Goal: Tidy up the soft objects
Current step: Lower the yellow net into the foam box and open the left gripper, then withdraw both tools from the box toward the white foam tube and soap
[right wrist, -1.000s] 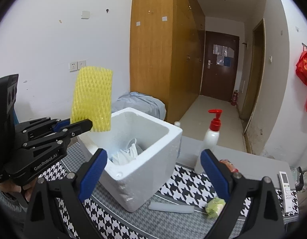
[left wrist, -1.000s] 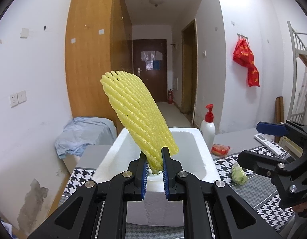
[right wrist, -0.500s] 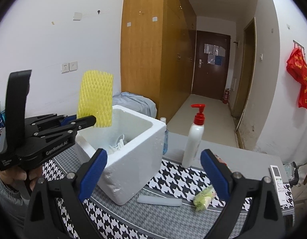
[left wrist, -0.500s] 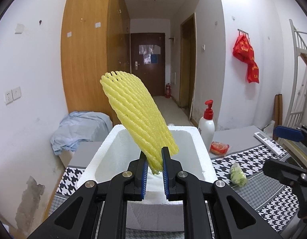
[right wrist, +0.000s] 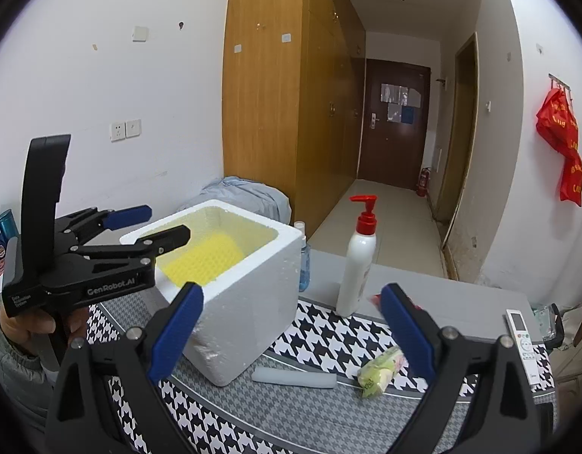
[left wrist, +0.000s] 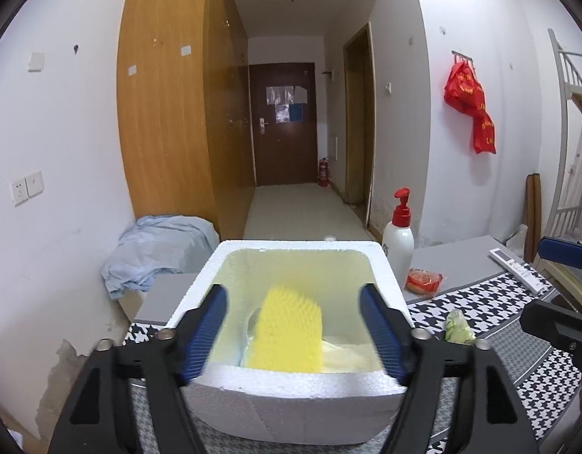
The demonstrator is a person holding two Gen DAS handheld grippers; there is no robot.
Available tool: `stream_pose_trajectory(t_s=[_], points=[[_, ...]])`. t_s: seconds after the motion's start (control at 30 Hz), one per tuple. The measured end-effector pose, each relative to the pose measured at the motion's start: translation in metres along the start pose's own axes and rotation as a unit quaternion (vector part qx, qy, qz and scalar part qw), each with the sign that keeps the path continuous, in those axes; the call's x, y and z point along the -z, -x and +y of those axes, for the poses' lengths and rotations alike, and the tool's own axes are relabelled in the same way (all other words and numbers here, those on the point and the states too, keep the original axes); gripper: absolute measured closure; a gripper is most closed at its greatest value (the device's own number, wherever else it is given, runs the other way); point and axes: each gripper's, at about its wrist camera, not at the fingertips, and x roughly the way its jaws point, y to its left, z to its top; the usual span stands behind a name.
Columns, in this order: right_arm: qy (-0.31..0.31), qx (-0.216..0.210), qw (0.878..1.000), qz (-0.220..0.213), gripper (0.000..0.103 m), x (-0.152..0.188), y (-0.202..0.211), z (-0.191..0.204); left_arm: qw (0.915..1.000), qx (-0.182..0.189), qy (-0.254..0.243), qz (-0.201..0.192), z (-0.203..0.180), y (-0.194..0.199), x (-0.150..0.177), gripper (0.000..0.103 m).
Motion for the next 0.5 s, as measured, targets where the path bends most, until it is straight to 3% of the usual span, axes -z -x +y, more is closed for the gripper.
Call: stream_pose_trajectory(t_s=[0.13, 0.5], points=[[-0.004, 0.001, 1.0, -0.001, 0.006, 0.002, 0.001, -0.004, 0.9999, 0.0, 0.004, -0.015, 0.0, 0.006, -0.001, 0.004], [-0.009, 0.009, 1.0, -0.008, 0.006, 0.005, 0.013, -0.015, 0.9994, 0.017, -0.01, -0.029, -0.017, 0.023, -0.004, 0.001]])
